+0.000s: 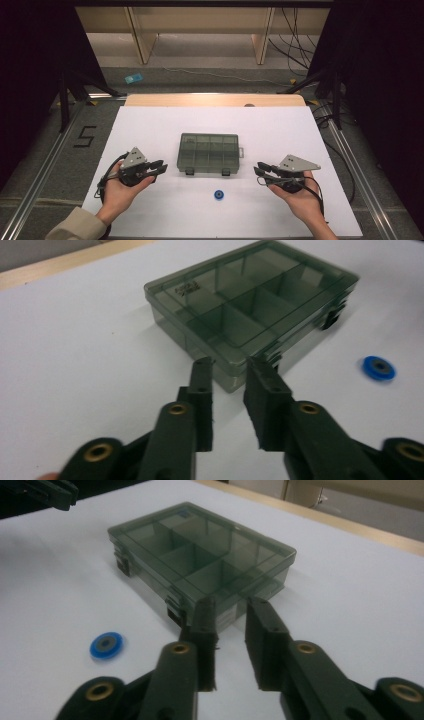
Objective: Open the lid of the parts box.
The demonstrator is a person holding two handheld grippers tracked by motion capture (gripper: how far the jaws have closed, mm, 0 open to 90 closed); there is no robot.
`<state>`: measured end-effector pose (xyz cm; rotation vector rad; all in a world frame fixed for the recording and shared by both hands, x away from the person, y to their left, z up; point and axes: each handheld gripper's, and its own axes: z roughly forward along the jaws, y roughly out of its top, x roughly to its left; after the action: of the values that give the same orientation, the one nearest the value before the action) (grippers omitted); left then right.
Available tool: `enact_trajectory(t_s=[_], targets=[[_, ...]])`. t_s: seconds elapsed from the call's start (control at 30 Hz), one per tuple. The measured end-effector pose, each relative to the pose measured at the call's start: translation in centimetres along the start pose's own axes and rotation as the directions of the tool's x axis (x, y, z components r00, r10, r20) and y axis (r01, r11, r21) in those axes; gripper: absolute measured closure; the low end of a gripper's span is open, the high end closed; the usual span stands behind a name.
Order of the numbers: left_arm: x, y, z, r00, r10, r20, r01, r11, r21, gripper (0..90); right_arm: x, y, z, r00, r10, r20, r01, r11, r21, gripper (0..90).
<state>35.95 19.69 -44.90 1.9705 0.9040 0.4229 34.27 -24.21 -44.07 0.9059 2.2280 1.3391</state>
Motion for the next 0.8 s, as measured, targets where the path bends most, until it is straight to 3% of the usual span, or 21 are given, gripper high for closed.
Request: enact_trajectory(t_s=[0.03,0.2,0.33,0.57,0.6,0.67,0.8], targets=[[0.2,0.1,0.2,0.9998,0.018,-0.013,-0.018,0.9997,0.016,80.6,-0.2,0.0,0.3,1.0000,0.004,-0.004,-0.004,1.000,0.013,80.8],[0.5,0.3,1.3,0.9995,0.019,-0.026,-0.018,0.9991,0.038,89.5,-0.8,0.1,1.9,0.9997,0.016,-0.018,-0.015,0.998,0.059,89.5],[0.8,0.4,2.1,0.9987,0.050,-0.008,-0.049,0.9957,0.078,89.8,-1.0,0.1,3.0,0.9990,0.028,-0.035,-0.025,0.995,0.094,90.0],[1.0,0.2,3.3,0.9993,0.037,-0.011,-0.036,0.9943,0.101,89.9,-0.9,-0.1,4.6,0.9980,0.025,-0.058,-0.016,0.990,0.142,90.0],[1.2,0.3,3.4,0.9974,0.070,-0.016,-0.068,0.9914,0.112,89.9,-0.8,-0.2,4.9,0.9977,0.027,-0.062,-0.018,0.988,0.151,90.0],[1.3,0.2,3.6,0.9987,0.049,-0.011,-0.048,0.9919,0.118,89.8,-0.7,-0.4,5.2,0.9973,0.024,-0.070,-0.011,0.984,0.178,90.0],[1.5,0.1,3.8,0.9975,0.068,-0.015,-0.066,0.9903,0.122,89.8,-0.6,-0.8,5.8,0.9959,0.033,-0.084,-0.015,0.979,0.205,90.0]])
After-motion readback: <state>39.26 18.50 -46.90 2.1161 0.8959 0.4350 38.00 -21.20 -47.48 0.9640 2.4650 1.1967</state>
